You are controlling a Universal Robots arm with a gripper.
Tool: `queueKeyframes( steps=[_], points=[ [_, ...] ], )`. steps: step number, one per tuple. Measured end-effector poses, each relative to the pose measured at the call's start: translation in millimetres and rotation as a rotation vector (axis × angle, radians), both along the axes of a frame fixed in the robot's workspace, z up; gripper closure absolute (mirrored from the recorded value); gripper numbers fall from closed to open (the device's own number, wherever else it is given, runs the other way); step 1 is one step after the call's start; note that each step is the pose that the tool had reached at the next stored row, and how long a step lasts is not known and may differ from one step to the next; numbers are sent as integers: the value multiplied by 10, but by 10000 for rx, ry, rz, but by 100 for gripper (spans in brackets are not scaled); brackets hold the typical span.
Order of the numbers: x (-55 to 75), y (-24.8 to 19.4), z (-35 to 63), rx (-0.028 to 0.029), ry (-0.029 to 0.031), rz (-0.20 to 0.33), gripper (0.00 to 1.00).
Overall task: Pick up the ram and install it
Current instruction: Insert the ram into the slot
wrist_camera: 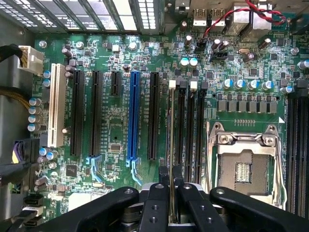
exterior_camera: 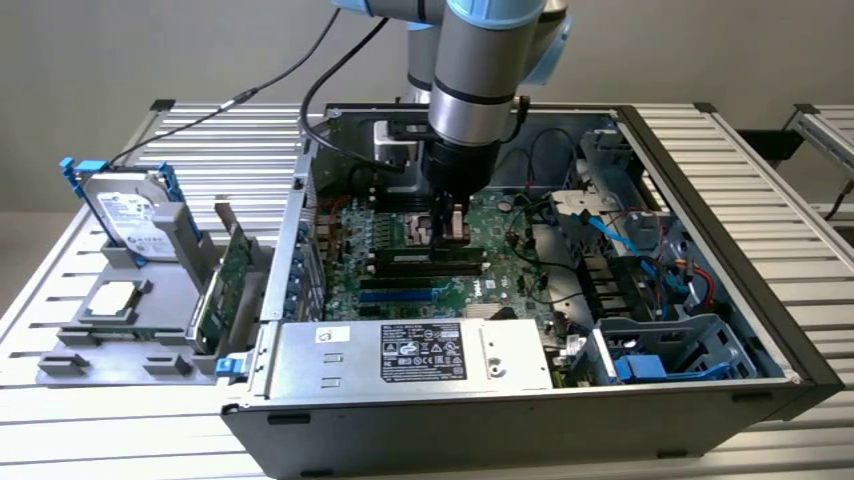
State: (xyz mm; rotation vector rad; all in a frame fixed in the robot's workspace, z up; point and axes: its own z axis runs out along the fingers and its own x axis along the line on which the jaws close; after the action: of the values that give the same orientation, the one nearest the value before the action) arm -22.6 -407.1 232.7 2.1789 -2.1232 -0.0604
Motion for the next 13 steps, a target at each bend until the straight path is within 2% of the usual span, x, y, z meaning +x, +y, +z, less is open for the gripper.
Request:
queueKeyframes(
  steps=[8, 13],
  points=[
    [-18, 0, -16, -8, -15, 1, 86],
    [-28, 0, -22, -5, -108, 0, 86]
  ],
)
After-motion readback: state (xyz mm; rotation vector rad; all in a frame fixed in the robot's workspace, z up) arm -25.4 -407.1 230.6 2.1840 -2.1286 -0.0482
